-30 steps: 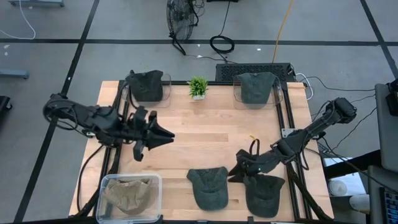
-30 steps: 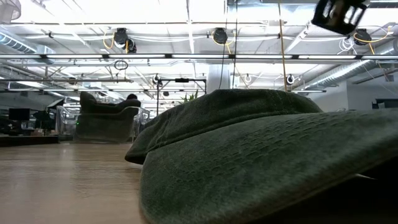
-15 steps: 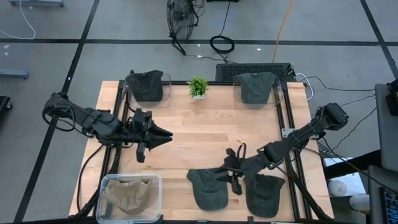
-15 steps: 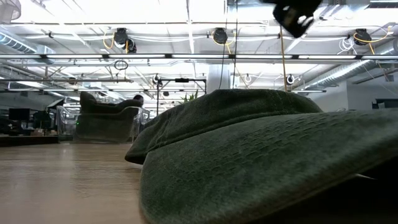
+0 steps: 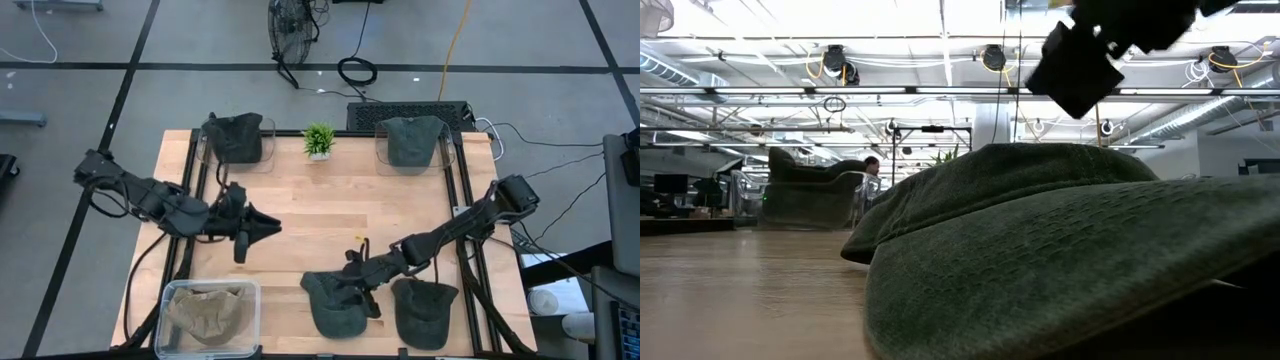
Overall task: Pick & Place hat
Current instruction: Put the green cap into the right transparent bin
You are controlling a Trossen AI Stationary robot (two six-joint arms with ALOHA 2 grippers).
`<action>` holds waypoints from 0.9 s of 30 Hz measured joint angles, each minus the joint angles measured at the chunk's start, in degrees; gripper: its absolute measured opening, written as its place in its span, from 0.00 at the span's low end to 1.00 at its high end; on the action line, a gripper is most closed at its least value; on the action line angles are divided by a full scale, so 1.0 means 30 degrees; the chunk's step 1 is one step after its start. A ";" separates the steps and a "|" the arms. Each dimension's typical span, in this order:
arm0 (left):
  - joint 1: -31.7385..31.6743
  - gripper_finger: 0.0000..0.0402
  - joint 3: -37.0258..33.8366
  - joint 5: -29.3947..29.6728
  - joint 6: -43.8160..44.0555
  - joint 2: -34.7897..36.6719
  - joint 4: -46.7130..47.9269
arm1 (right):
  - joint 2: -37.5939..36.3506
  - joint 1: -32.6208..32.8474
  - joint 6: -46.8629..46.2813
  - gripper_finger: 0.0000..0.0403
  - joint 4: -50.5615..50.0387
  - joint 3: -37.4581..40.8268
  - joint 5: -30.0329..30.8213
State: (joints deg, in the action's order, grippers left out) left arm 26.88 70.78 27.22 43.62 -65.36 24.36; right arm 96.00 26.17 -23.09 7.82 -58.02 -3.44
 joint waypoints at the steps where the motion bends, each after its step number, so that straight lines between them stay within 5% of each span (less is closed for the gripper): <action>1: 0.0108 0.23 0.0000 -0.0019 0.0147 -0.0213 -0.0036 | 0.0170 0.0065 -0.0001 0.53 -0.0114 0.0004 0.0000; 10: 0.0937 0.23 -0.0007 -0.0671 0.1605 -0.2072 -0.0162 | 0.2059 0.0132 -0.0516 0.53 -0.0158 0.0013 -0.0383; 27: 0.2503 0.23 -0.0007 -0.0583 0.3572 -0.2229 -0.0203 | 0.2356 0.0447 -0.1569 0.36 -0.0934 0.0029 -0.0431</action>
State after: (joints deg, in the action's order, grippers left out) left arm 34.39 70.76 25.48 54.34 -72.05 23.75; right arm 103.07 27.51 -27.80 5.02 -57.93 -4.73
